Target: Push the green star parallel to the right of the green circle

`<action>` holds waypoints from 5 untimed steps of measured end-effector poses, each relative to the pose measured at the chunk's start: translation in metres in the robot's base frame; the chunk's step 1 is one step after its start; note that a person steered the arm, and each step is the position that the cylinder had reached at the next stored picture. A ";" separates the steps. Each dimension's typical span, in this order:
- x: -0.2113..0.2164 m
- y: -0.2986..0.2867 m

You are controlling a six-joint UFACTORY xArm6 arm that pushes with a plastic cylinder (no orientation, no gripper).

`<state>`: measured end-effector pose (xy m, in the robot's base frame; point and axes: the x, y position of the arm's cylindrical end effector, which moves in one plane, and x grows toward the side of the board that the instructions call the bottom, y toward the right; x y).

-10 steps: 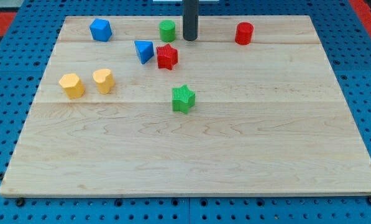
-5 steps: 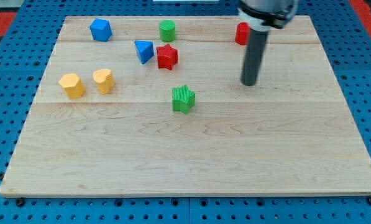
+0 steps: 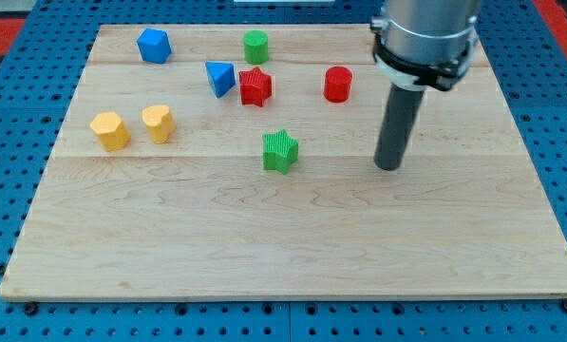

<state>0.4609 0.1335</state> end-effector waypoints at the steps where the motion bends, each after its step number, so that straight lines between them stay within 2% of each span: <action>1: 0.048 -0.105; 2: 0.039 -0.189; 3: -0.024 -0.141; 4: -0.048 -0.073; 5: -0.090 -0.064</action>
<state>0.3713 0.0691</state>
